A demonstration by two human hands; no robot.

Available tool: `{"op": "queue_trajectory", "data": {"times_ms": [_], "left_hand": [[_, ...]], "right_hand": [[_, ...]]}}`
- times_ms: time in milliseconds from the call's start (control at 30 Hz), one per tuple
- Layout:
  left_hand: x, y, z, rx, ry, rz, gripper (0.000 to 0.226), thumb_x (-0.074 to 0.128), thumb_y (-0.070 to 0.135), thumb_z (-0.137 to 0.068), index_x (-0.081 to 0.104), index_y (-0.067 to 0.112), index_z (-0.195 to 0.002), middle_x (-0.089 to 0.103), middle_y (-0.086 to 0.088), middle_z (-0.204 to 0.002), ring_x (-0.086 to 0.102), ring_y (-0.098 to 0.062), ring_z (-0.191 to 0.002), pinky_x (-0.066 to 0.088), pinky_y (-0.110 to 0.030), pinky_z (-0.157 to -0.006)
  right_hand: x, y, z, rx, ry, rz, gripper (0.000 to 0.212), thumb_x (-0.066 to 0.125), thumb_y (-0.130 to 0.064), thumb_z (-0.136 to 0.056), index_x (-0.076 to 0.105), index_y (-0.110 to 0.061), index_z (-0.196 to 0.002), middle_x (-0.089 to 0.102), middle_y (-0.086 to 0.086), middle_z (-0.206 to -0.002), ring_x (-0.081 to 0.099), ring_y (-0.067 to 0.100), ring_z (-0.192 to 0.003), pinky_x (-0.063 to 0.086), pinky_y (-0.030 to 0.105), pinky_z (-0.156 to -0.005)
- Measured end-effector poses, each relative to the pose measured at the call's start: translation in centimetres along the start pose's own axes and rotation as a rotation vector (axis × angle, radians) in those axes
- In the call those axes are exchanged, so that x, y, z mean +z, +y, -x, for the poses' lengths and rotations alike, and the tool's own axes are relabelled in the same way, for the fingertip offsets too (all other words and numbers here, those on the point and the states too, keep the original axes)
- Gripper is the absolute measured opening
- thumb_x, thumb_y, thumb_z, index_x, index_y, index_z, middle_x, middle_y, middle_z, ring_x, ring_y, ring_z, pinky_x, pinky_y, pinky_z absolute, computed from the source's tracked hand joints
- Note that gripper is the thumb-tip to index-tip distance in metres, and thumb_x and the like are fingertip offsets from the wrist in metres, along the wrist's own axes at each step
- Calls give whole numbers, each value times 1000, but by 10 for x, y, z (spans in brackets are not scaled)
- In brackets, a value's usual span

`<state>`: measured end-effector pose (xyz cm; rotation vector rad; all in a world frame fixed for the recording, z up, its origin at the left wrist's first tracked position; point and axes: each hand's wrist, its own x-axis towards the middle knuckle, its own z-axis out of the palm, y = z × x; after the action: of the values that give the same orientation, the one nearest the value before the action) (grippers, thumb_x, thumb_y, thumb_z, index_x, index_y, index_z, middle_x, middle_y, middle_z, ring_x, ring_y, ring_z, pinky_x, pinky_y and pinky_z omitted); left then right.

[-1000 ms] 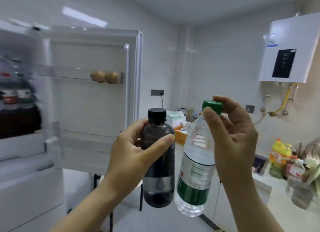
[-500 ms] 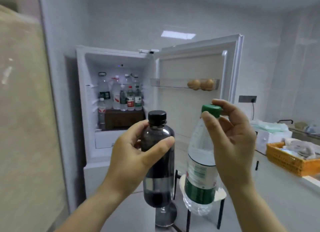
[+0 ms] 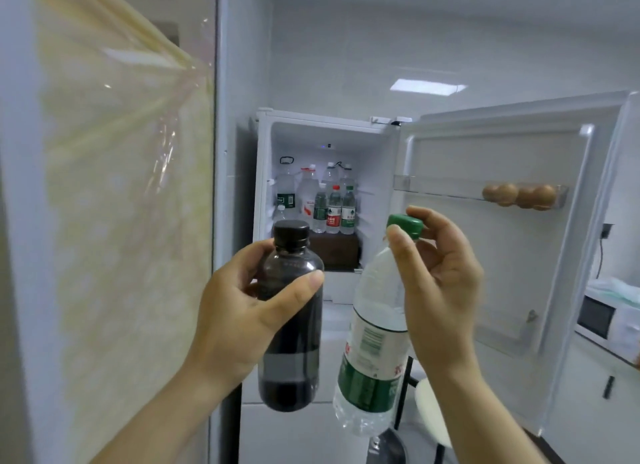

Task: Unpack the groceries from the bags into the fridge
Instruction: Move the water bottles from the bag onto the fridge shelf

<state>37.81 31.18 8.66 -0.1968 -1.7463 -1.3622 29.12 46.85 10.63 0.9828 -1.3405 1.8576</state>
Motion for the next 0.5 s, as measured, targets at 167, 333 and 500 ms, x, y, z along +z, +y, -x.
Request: {"op": "queue_trajectory", "data": {"times_ms": [167, 333, 500], "left_hand": [[-10, -20, -13, -6, 32, -8, 38, 74, 52, -57, 69, 33, -89, 73, 9, -84, 69, -6, -75, 51, -13, -63], [-1, -46, -32, -27, 44, -52, 40, 73, 54, -56, 68, 34, -90, 73, 11, -85, 68, -5, -76, 51, -13, -63], [26, -77, -65, -27, 55, -98, 40, 78, 51, -60, 68, 30, -93, 72, 13, -87, 68, -4, -79, 50, -11, -64]], "right_hand": [[18, 19, -8, 9, -19, -4, 23, 68, -24, -85, 62, -21, -107, 71, -5, -94, 68, 9, -85, 50, 15, -73], [20, 49, -25, 16, -13, -32, 23, 66, -18, -85, 62, -16, -108, 71, -4, -92, 69, 9, -85, 51, 17, -74], [13, 93, -54, 10, -17, -50, 22, 66, -11, -87, 62, -15, -109, 71, -2, -95, 69, 8, -85, 51, 16, -74]]}}
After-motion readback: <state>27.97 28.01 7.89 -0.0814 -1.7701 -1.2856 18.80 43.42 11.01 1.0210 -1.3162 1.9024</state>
